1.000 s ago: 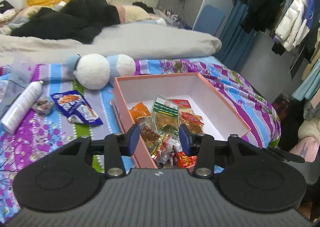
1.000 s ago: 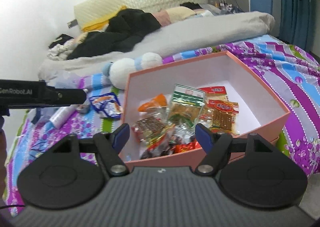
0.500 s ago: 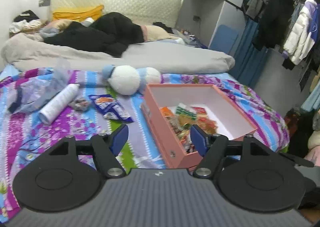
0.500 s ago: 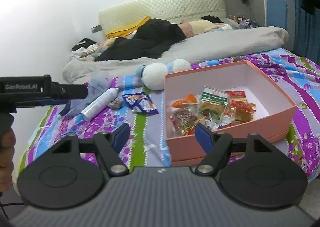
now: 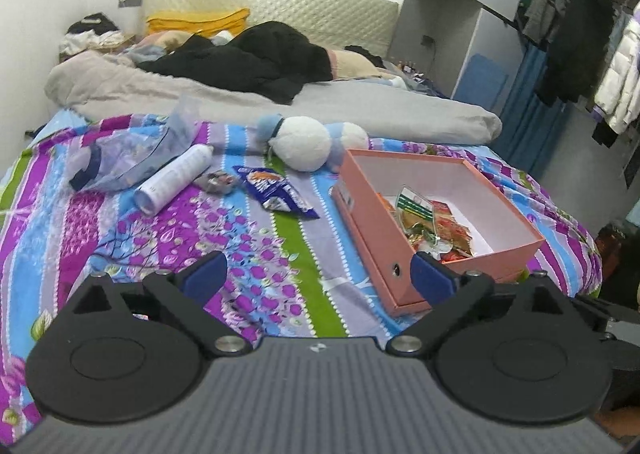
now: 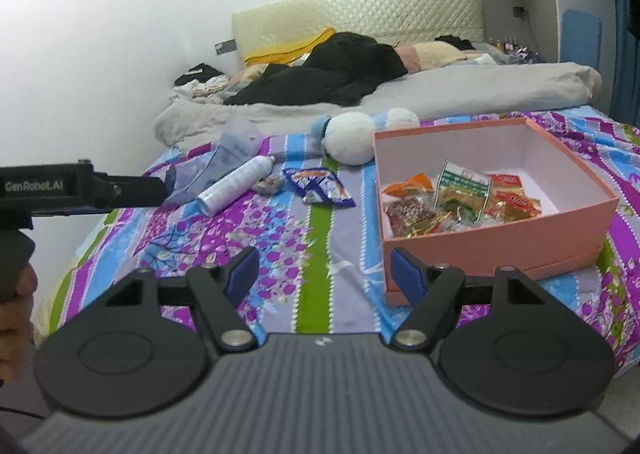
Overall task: Organize snacks
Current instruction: 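Withdraw both open grippers from the box toward the remaining snacks, then grasp the clear dark packet with left gripper while right grasps blue cabbage packet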
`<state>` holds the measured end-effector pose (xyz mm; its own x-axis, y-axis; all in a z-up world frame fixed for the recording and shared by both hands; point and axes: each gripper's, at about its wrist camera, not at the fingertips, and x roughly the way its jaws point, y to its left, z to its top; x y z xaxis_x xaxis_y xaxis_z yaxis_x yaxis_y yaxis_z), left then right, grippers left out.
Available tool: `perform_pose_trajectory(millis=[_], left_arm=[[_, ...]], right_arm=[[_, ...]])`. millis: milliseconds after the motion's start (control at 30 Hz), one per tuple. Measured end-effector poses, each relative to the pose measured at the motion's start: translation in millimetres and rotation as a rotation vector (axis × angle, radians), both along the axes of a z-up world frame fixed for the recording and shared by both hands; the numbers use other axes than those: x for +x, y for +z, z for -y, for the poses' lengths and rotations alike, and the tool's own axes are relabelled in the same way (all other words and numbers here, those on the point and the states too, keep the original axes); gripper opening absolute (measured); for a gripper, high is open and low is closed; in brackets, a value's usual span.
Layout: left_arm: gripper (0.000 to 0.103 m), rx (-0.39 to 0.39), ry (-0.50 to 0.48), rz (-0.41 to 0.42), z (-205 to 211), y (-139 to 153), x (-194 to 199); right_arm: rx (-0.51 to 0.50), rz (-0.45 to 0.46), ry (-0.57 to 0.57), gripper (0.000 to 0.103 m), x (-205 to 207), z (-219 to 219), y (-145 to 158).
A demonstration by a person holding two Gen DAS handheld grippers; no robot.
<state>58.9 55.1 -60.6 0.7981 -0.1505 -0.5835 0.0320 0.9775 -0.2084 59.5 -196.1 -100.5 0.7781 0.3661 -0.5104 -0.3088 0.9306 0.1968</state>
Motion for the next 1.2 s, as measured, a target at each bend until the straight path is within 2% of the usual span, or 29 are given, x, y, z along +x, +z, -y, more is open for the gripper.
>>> perform_pose_trajectory(millis=[67,133,200,500,600,833,933,1167,1200], left_arm=[[0.100,-0.008,0.011,-0.005,-3.0,-1.5,0.8],[0.100,-0.007,0.017,-0.008,-5.1,-3.0,2.5],[0.100,-0.003,0.026,-0.019,-7.6,-5.0,6.1],[0.100,0.009,0.034,-0.071,-16.4,-18.1,37.2],[0.100,0.005,0.030,-0.100,-19.5,-26.3,52.2],[0.100,-0.003,0.060,-0.138,-31.9,-48.6,96.2],[0.100,-0.032,0.067,-0.162,-40.7,-60.6,118.1],[0.096,-0.088,0.100,-0.188,-63.1,-94.9,173.6],[0.094,-0.103,0.097,-0.193,-66.7,-101.9,183.4]], right_arm=[[-0.001,-0.007,0.010,0.074,1.2,-3.0,-2.5],[0.007,-0.013,0.026,0.082,3.0,-5.4,-3.8],[0.021,-0.017,0.044,0.103,6.5,-7.5,-4.6],[0.016,-0.013,0.036,0.103,21.6,-18.7,-10.9],[0.033,-0.036,0.036,0.103,36.8,-25.6,-14.0],[-0.003,-0.034,0.067,0.103,76.1,-47.2,-22.2],[-0.018,-0.040,0.076,0.102,93.7,-53.7,-28.7],[-0.078,-0.082,0.089,0.079,143.4,-70.6,-57.4],[-0.082,-0.091,0.090,0.079,150.7,-72.1,-61.9]])
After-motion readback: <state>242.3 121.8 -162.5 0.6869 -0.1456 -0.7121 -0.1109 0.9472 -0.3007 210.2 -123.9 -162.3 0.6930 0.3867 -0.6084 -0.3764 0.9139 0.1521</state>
